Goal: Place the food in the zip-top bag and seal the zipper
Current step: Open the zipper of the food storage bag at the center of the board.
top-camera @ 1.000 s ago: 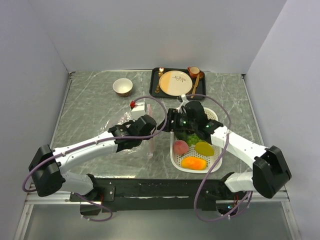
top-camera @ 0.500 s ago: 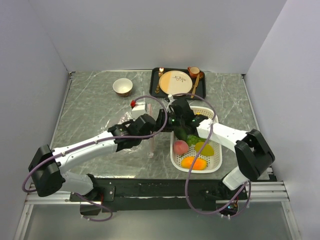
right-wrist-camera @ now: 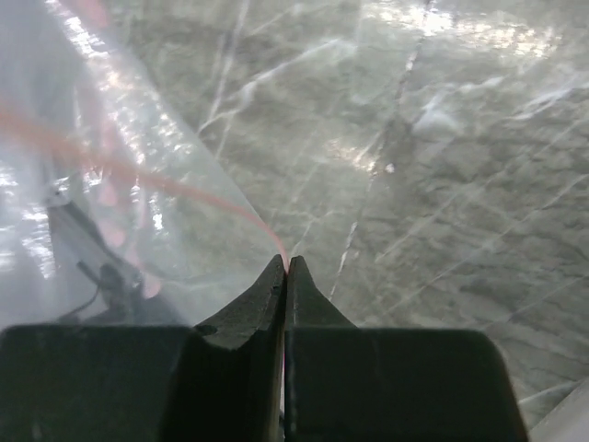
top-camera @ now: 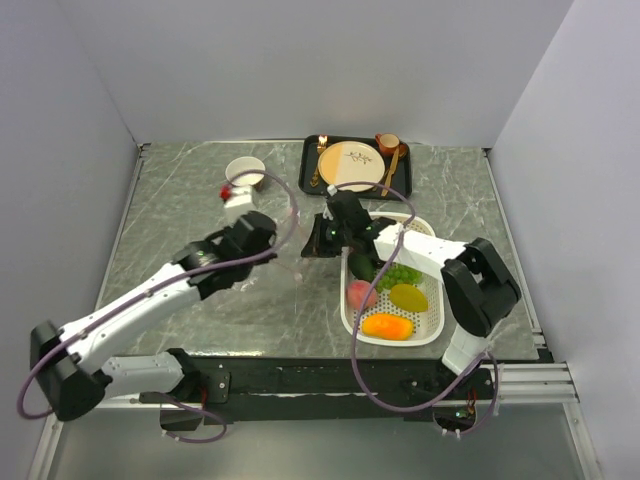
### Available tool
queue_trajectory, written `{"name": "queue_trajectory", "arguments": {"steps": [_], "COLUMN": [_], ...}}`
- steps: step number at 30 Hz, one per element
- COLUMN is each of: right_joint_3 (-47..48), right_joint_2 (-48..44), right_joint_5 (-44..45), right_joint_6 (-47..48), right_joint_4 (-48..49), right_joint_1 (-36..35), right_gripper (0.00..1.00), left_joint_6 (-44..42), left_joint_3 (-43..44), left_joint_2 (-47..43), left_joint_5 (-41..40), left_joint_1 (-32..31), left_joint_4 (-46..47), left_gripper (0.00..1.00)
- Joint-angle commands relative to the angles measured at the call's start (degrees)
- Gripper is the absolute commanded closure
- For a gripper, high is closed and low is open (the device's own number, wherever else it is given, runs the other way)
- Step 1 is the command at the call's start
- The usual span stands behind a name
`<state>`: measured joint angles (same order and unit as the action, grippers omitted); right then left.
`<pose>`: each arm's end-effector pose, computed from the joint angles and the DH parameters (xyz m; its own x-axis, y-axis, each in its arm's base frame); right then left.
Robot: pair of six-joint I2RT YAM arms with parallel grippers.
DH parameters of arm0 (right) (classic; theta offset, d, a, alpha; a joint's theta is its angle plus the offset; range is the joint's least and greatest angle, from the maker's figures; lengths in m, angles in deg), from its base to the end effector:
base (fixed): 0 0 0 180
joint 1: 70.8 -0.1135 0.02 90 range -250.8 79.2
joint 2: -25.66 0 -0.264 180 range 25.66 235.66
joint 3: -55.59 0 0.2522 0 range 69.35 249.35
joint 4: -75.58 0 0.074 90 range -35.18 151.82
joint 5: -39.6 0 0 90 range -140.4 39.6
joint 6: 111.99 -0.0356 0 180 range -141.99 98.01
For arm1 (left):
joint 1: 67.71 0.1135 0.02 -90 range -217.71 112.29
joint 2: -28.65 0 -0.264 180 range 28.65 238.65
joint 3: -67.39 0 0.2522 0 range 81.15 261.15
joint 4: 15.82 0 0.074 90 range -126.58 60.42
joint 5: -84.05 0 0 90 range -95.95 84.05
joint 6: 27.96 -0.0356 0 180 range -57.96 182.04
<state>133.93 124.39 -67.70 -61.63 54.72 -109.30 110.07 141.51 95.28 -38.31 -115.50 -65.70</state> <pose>0.2890 0.2434 0.2154 -0.8882 0.0718 -0.4539 -0.2632 0.7301 0.6306 0.1768 -0.1666 0.3186 -0.5706 -0.3057 -0.7622 -0.0960 0.9466 -0.3078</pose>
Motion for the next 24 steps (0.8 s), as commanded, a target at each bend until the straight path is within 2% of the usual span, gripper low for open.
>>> {"name": "queue_trajectory", "arguments": {"steps": [1, 7, 8, 10, 13, 14, 16, 19, 24], "right_joint_3": [4.2, 6.9, 7.5, 7.5, 5.4, 4.2, 3.1, -0.1, -8.3], "right_joint_2": [1.9, 1.0, 0.8, -1.7, -7.5, -9.2, -14.0, -20.2, -28.8], "right_joint_5": [4.4, 6.1, 6.5, 8.1, 10.5, 13.5, 17.2, 24.9, 35.8], "right_joint_6": [-1.7, -1.0, -0.2, 1.0, 1.7, 1.8, 1.8, 1.5, -3.5], "right_joint_4": [-3.6, -6.3, -7.1, -8.4, -8.6, -8.9, -11.8, -15.7, -21.9], "right_joint_1": [-0.6, -1.4, -1.4, -1.5, -1.4, -1.5, -1.4, -1.2, -0.6], "right_gripper": [1.0, 1.0, 0.96, 0.86, 0.62, 0.48, 0.31, 0.21, 0.14], "left_joint_6": [-3.8, -7.0, -7.2, -7.8, -9.0, -9.0, -9.3, -9.8, -11.6], "left_joint_3": [4.9, 8.8, 9.3, 9.6, 8.3, 8.0, 7.1, 5.5, 3.0], "left_joint_2": [-4.3, -0.6, 0.7, 1.5, 2.1, 2.3, 2.5, 2.8, 2.5], "left_joint_5": [0.9, 2.7, 2.9, 4.0, 6.9, 7.5, 9.1, 10.1, 12.0], "left_joint_1": [5.8, 8.7, 8.8, 8.7, 8.8, 8.7, 8.7, 8.7, 8.7], "left_joint_4": [-3.7, -5.4, -6.2, -5.9, -3.6, -3.3, -1.9, -0.7, 0.9], "left_gripper": [0.99, 0.99, 0.99, 0.99, 0.99, 0.99, 0.99, 0.99, 0.99]}}
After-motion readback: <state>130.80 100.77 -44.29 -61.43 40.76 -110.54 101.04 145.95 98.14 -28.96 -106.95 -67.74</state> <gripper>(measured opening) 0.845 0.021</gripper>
